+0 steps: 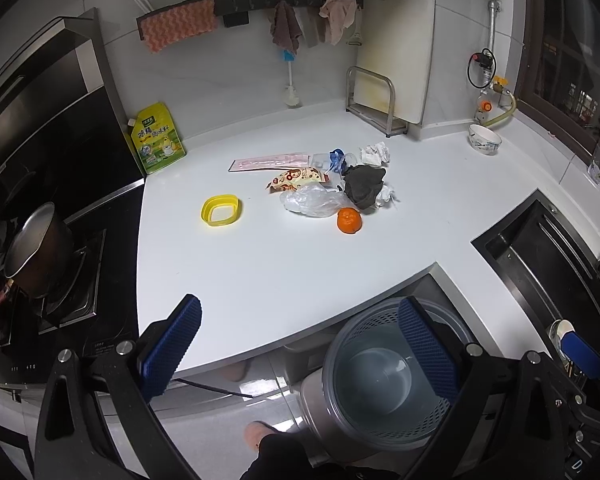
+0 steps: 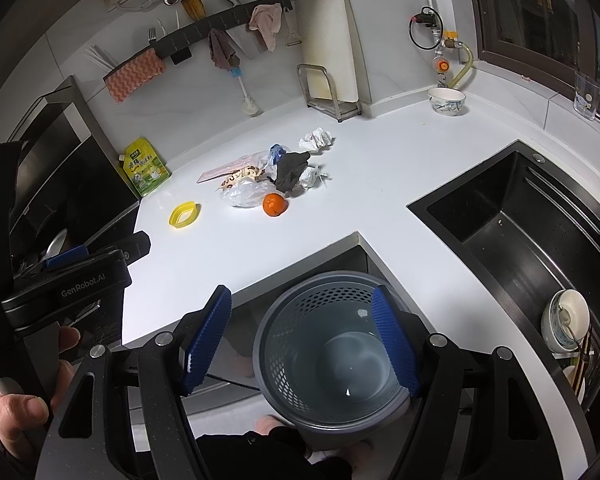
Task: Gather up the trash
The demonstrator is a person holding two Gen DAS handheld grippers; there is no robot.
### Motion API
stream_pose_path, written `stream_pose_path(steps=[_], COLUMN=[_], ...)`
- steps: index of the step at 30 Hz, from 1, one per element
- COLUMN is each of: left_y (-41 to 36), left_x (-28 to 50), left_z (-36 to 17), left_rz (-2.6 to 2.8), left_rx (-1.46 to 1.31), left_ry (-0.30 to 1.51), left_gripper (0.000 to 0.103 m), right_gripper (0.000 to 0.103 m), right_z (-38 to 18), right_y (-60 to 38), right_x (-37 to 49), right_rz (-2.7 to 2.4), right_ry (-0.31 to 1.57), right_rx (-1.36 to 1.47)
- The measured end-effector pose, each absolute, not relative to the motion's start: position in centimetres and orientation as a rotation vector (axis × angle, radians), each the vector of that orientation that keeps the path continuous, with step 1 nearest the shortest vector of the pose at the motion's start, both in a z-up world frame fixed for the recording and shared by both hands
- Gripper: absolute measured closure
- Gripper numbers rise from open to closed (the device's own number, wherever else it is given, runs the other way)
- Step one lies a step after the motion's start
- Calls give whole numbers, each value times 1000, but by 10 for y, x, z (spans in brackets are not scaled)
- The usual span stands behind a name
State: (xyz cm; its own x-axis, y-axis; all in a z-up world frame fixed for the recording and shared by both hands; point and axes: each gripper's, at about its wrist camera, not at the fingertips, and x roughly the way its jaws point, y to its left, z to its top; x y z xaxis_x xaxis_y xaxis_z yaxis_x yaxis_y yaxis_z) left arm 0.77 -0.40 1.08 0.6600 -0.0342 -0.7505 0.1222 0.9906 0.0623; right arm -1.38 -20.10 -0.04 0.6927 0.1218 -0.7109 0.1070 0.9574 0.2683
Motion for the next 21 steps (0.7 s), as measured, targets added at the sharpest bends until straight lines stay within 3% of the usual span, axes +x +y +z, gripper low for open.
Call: stream_pose_path(steps=[21], left_y=[-2], left_x=[6], left_z=[10], left_rz=[-88], left_rx=[111], left_ry=[844], left_gripper=[6], right_gripper=[33], right_z=[0], right_y=[-197], right_x=[-17], right_rz=[12], right_ry=[806], right_rx=[297])
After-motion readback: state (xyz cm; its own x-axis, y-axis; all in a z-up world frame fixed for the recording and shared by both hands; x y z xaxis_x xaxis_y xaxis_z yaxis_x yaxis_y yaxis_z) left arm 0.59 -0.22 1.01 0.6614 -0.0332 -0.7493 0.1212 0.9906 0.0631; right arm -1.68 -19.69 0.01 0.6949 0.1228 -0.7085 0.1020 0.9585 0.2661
